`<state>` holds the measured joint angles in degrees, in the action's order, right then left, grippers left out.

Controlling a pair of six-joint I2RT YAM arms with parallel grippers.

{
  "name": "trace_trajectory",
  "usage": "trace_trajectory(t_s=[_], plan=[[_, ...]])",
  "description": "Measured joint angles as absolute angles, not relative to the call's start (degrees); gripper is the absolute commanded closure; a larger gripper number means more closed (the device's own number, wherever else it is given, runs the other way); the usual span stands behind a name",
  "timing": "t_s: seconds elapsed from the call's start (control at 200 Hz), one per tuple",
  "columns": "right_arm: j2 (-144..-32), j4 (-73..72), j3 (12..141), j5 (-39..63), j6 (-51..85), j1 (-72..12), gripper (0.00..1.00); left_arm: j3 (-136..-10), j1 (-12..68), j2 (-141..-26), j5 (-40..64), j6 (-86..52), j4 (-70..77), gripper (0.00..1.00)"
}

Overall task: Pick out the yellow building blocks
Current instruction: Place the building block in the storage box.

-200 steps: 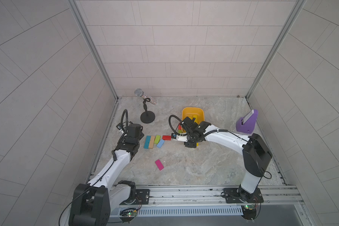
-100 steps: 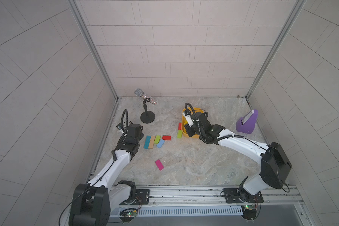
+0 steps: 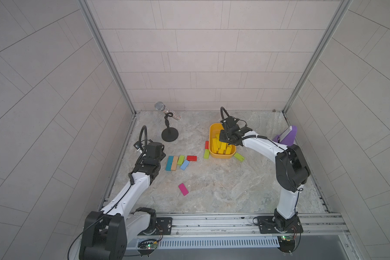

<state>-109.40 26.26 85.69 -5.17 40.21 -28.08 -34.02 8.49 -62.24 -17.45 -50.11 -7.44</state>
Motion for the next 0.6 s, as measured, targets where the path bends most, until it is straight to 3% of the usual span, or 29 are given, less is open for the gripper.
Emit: trace_trajectory(t_s=[0.345,0.44,0.6], plan=[[-116.7,34.5,95.0,-5.4,36.0,-25.8,0.99,-34.0,8.5,-62.2,-17.9,-49.9,-7.5,0.55],[-118.3,35.5,95.8,-5.2,35.5,-25.4,0.9,-34.0,8.5,-62.2,-17.9,-49.9,-7.5,0.55],[-119.1,36.3,95.9,-5.2,34.8,-25.1,0.61,-34.0,8.5,-62.2,-17.9,-49.9,-7.5,0.55]])
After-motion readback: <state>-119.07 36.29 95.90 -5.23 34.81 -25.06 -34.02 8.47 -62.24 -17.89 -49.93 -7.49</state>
